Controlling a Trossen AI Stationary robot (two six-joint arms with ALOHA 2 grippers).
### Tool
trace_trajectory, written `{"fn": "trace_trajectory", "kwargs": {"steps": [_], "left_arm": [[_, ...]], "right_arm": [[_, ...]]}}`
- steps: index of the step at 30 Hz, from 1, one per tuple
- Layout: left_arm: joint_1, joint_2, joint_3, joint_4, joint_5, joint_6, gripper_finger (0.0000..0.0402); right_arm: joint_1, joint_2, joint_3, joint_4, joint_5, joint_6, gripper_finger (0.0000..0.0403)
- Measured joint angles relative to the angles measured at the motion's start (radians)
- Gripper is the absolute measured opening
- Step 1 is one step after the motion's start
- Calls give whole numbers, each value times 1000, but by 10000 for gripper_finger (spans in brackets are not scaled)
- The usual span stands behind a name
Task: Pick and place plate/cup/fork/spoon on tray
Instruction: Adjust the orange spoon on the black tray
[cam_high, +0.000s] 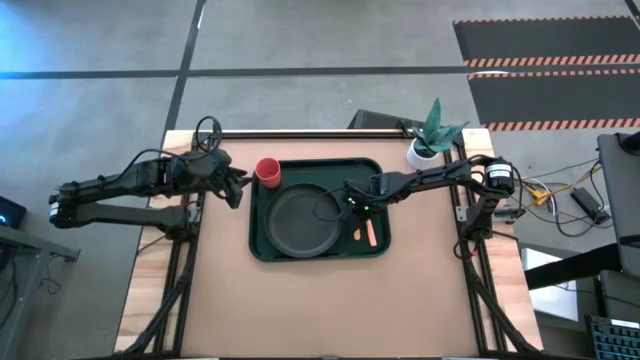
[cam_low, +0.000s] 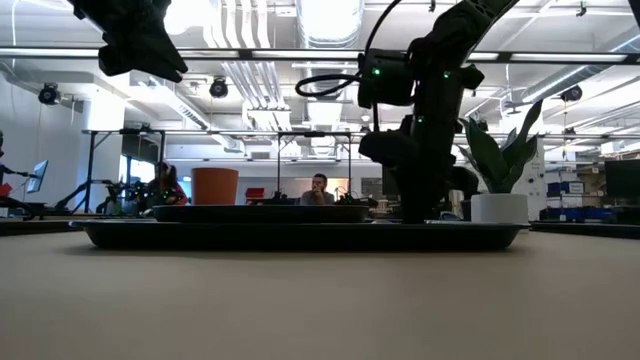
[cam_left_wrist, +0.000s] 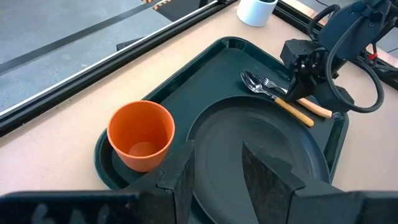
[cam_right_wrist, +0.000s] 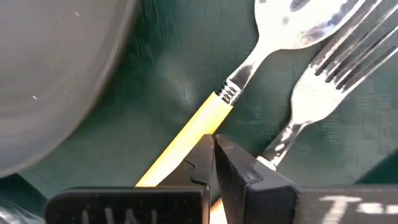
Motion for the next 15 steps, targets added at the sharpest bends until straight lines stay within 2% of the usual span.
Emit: {"fn": "trace_trajectory", "kwargs": {"steps": [9, 15], "left_arm": [[0, 0, 0, 0, 0, 0, 114], [0, 0, 0, 0, 0, 0, 114]], "right_arm": [[9, 0, 0, 70, 2, 14, 8], [12, -19, 0, 27, 39, -5, 8]]}}
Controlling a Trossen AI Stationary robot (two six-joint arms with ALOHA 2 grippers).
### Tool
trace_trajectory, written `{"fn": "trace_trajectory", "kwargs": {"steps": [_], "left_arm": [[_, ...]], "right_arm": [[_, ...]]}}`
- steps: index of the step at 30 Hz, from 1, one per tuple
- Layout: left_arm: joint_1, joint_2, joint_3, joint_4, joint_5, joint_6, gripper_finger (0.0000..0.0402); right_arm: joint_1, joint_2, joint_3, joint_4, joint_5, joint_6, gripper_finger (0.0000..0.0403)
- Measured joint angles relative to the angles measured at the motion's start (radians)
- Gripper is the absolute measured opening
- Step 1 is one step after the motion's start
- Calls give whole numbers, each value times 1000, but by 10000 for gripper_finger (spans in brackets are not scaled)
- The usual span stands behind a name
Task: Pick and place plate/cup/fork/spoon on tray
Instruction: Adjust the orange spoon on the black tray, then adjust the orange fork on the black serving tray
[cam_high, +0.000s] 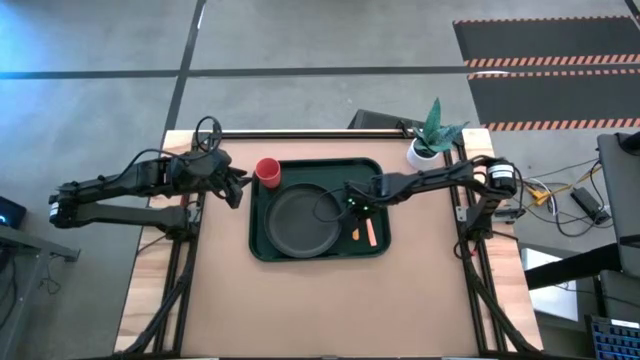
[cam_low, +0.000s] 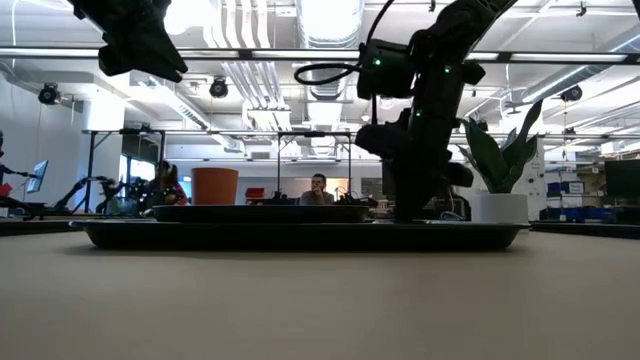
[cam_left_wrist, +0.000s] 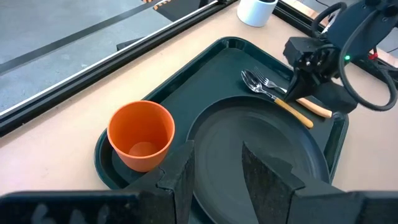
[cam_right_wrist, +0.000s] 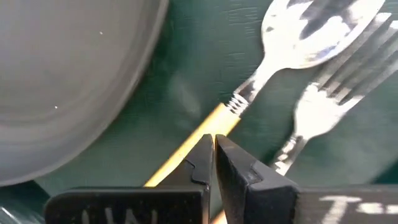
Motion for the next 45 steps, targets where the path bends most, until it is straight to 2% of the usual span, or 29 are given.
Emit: {"fn": "trace_trajectory", "kwargs": {"steps": [13, 21, 32, 45], "left_arm": [[0, 0, 0, 0, 0, 0, 114], [0, 0, 0, 0, 0, 0, 114], [0, 0, 0, 0, 0, 1, 114], [0, 0, 0, 0, 0, 1, 114]], "right_arm": [[-65, -16, 0, -64, 92, -49, 8], [-119, -16, -1, -70, 76, -86, 8], [-120, -15, -58, -62, 54, -66, 8], [-120, -16, -99, 74, 40, -47, 8]]}}
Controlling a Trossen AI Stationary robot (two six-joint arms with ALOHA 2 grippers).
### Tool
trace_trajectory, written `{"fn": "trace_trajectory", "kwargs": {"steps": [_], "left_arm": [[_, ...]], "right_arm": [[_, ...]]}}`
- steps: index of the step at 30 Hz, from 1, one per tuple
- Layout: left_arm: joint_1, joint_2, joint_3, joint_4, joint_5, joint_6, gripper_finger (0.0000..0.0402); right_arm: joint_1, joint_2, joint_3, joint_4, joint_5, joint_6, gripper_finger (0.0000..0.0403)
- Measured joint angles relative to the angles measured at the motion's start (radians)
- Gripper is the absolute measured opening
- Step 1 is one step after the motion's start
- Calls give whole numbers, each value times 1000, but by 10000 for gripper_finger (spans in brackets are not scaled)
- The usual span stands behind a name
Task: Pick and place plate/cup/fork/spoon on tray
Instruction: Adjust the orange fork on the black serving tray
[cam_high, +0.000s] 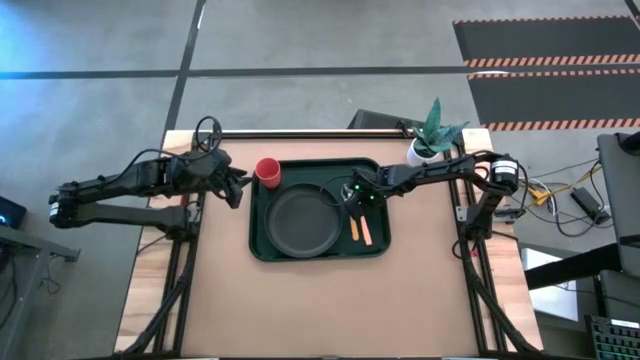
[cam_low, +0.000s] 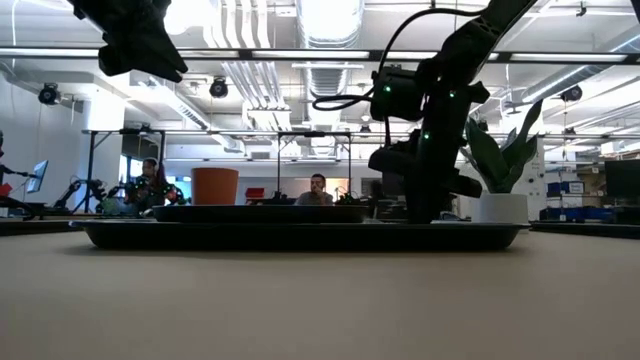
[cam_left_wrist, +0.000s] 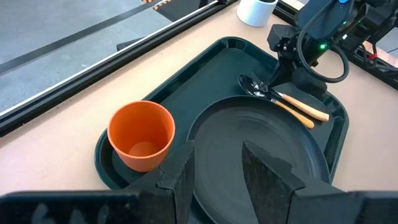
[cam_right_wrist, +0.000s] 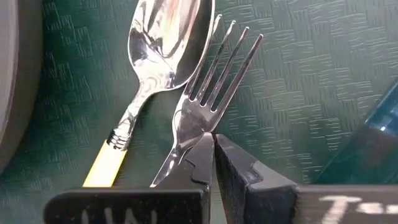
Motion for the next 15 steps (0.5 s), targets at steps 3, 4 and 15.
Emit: {"fn": "trace_trajectory", "kwargs": {"steps": [3, 4, 15], "left_arm": [[0, 0, 0, 0, 0, 0, 114], [0, 0, 0, 0, 0, 0, 114], [0, 0, 0, 0, 0, 0, 114]], "right_arm": [[0, 0, 0, -1, 0, -1, 8], [0, 0, 0, -1, -1, 1, 8], [-11, 1, 0, -4, -4, -7, 8]]}}
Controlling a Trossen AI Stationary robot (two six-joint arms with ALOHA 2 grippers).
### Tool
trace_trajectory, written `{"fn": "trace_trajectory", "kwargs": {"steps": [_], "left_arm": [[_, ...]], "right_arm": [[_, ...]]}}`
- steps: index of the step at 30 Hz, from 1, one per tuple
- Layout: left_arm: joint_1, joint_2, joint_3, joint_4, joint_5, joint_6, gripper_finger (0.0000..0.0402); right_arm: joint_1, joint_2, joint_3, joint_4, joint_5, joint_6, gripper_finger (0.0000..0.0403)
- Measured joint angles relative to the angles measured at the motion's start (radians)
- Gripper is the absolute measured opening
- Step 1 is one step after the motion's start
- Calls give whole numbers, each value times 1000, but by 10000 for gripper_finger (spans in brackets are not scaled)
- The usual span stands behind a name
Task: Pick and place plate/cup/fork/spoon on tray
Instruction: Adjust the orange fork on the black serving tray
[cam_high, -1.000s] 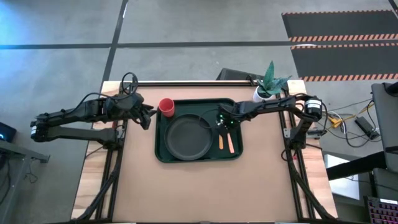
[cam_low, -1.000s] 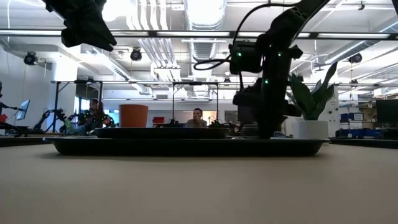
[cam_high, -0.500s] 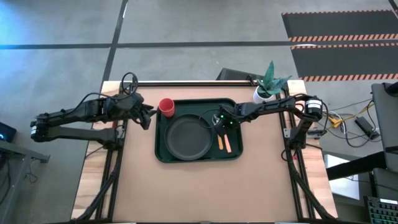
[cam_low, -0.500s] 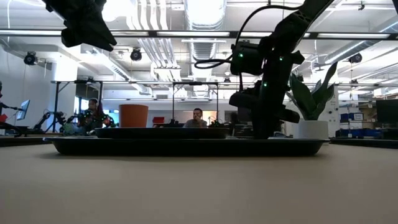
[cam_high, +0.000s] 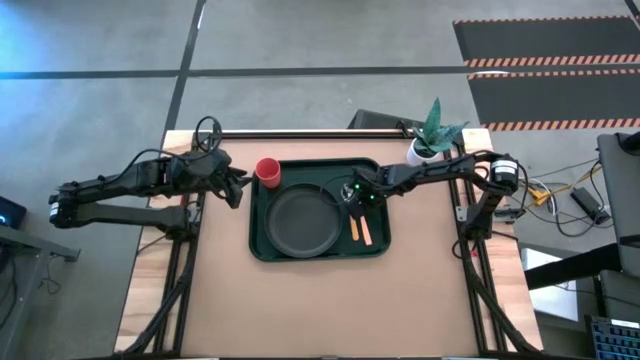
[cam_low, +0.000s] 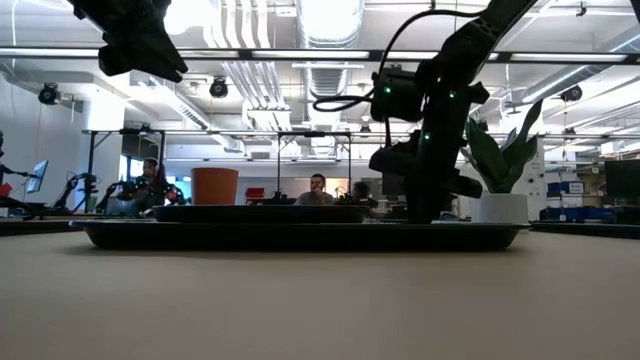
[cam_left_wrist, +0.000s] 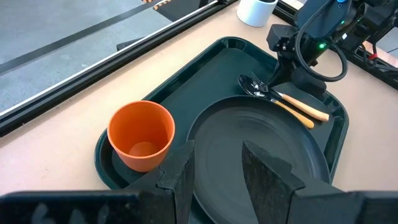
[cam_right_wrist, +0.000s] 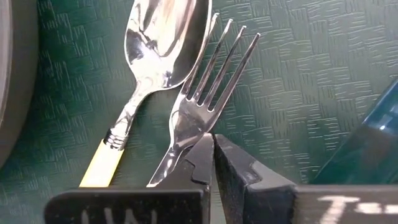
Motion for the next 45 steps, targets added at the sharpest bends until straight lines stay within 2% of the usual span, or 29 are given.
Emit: {"fn": "trace_trajectory", "kwargs": {"steps": [18, 29, 45], "left_arm": [[0, 0, 0, 0, 0, 0, 114], [0, 0, 0, 0, 0, 0, 114], [0, 0, 0, 0, 0, -1, 114]], "right_arm": [[-10, -11, -1, -3, -60, -16, 8], [-15, -110, -1, 1, -84, -25, 8], [-12, -12, 0, 95, -84, -25, 8]]}}
